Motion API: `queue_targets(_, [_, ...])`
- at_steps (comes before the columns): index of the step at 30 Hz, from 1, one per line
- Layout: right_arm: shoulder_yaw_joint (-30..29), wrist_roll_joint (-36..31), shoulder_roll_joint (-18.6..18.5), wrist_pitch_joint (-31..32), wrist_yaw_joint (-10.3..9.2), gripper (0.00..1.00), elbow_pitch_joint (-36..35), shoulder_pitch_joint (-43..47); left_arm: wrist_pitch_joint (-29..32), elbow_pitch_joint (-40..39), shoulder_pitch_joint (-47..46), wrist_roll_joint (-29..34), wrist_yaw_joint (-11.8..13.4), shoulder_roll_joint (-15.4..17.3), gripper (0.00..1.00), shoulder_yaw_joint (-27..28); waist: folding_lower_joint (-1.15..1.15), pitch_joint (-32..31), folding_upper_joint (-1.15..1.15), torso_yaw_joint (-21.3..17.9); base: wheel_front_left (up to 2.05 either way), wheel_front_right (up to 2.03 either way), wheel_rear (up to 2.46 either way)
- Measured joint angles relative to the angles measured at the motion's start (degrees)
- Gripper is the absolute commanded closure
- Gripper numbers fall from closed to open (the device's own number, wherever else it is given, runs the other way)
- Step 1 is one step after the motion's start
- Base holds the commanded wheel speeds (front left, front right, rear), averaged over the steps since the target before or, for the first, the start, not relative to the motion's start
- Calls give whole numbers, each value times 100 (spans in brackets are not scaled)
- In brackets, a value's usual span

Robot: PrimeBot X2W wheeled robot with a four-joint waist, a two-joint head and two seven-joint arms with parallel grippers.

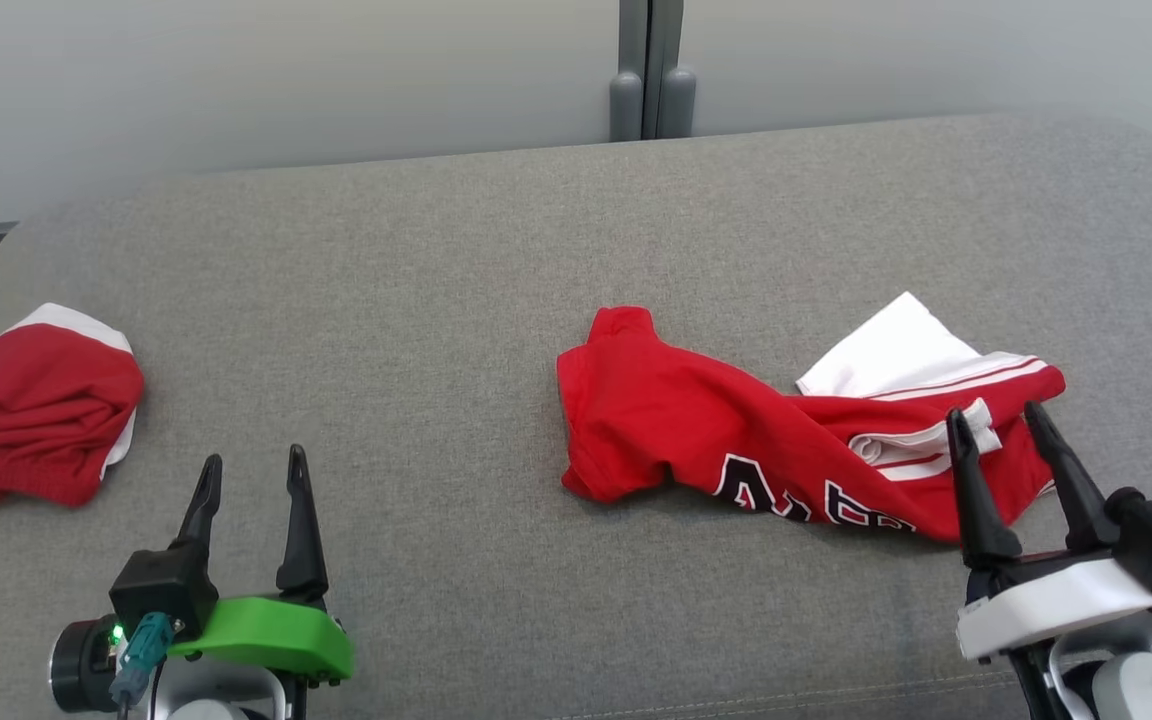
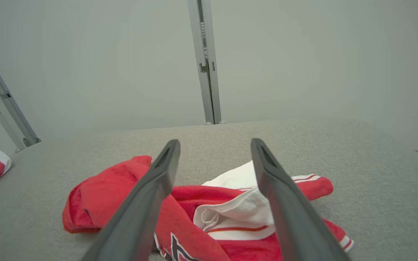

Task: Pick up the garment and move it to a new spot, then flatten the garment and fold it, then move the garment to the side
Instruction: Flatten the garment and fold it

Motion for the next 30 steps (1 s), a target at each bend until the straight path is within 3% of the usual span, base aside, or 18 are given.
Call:
queue_targets(22, [108, -182, 144, 322, 0, 0, -424, 567, 247, -320, 351, 21, 98, 212, 0, -152, 0, -167, 0, 35, 0, 0, 0])
queue_targets(30, [144, -130, 152, 316, 0, 0, -430, 436, 1171, -34, -465, -68, -671, -98, 0, -1080, 0, -23, 0, -98, 0, 0, 0])
